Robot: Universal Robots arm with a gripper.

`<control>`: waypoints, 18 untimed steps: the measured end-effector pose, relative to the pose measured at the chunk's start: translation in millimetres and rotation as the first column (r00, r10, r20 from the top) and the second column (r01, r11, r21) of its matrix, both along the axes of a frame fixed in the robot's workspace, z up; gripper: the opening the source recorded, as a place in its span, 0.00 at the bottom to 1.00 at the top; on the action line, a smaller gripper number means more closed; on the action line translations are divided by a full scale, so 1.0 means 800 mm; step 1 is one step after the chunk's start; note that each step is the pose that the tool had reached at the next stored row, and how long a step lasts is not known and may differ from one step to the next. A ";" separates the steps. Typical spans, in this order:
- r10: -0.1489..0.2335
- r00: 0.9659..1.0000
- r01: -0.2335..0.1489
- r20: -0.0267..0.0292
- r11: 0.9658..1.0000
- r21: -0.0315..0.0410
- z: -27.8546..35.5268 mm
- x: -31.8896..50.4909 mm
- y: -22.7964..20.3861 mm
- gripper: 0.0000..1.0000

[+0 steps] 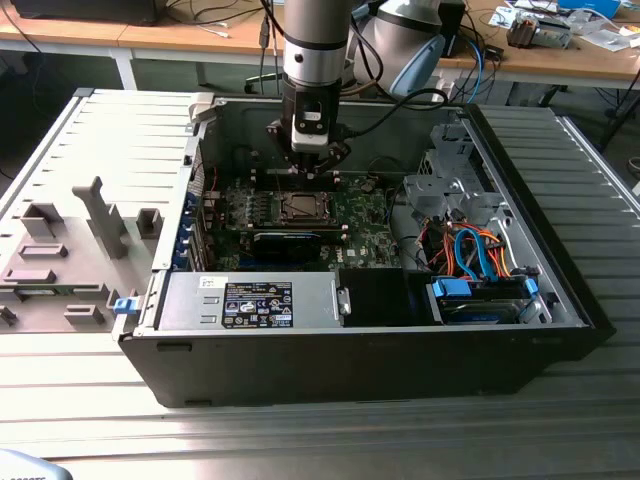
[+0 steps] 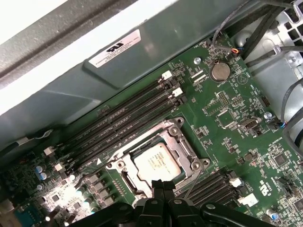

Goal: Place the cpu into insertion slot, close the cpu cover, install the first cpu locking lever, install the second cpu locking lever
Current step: 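Install the first cpu locking lever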

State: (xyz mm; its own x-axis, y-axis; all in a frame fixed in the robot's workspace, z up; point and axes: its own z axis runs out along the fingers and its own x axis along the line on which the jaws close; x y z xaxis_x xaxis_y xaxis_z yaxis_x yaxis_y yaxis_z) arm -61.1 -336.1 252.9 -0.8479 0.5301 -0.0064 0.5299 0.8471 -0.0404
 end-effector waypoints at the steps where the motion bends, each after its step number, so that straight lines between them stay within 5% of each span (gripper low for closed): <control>1: 0.002 1.000 -0.002 0.000 1.000 0.000 0.0000 0.000 0.0000 0.11; 18: 0.012 1.000 -0.012 0.000 1.000 0.000 0.0000 0.000 0.0000 0.11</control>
